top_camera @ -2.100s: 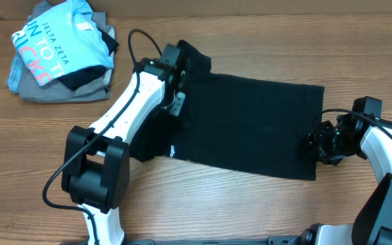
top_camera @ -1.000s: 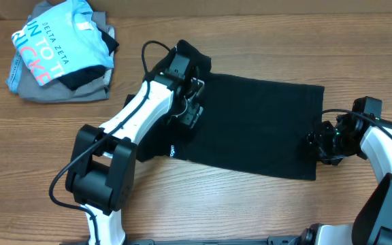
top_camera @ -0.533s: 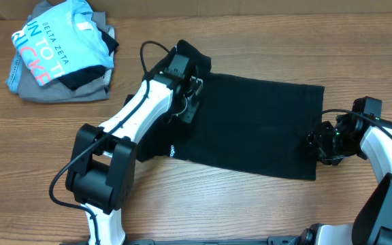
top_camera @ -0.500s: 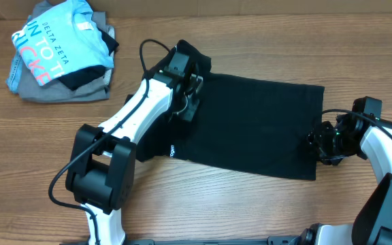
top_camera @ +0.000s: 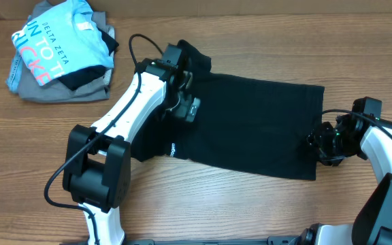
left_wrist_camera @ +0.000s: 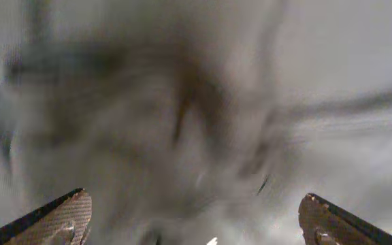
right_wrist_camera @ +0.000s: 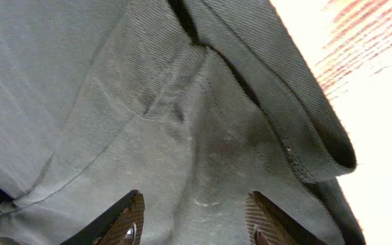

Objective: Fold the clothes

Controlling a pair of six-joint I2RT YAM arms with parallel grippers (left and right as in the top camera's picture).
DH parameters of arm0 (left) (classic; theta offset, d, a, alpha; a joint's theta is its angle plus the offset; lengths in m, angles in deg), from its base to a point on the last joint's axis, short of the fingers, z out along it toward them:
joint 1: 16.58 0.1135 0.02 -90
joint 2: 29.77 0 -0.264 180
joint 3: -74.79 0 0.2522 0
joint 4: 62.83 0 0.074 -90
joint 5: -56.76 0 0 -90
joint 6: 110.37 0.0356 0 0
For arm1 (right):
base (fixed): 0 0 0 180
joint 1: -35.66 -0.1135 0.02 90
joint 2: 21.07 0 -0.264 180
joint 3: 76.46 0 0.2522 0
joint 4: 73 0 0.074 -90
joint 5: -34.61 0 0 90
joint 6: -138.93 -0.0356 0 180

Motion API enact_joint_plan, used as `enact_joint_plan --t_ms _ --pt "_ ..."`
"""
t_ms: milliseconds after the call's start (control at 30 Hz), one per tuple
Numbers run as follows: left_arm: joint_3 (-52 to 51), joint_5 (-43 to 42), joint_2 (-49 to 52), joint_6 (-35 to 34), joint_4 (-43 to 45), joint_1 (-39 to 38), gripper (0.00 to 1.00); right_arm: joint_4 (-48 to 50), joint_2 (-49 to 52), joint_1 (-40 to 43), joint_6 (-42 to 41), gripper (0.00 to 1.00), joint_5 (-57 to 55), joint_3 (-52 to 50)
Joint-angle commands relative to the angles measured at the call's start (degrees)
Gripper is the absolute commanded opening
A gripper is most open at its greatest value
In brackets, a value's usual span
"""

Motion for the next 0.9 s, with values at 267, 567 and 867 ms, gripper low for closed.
enact_joint_plan --t_ms 267,567,867 --pt "0.2 3.0 0.9 -0.7 -20.7 12.5 0.83 -5.1 -0.1 13.6 1.9 0.57 1.5 0.9" --pt "-8.4 -5.0 0.9 1.3 -13.7 14.8 0.70 -6.4 -0.1 15.3 3.1 0.58 1.5 0.9" --pt "-12.5 -4.0 0.9 0.6 -8.2 15.3 0.04 -6.2 -0.1 15.3 3.1 0.58 -1.4 0.7"
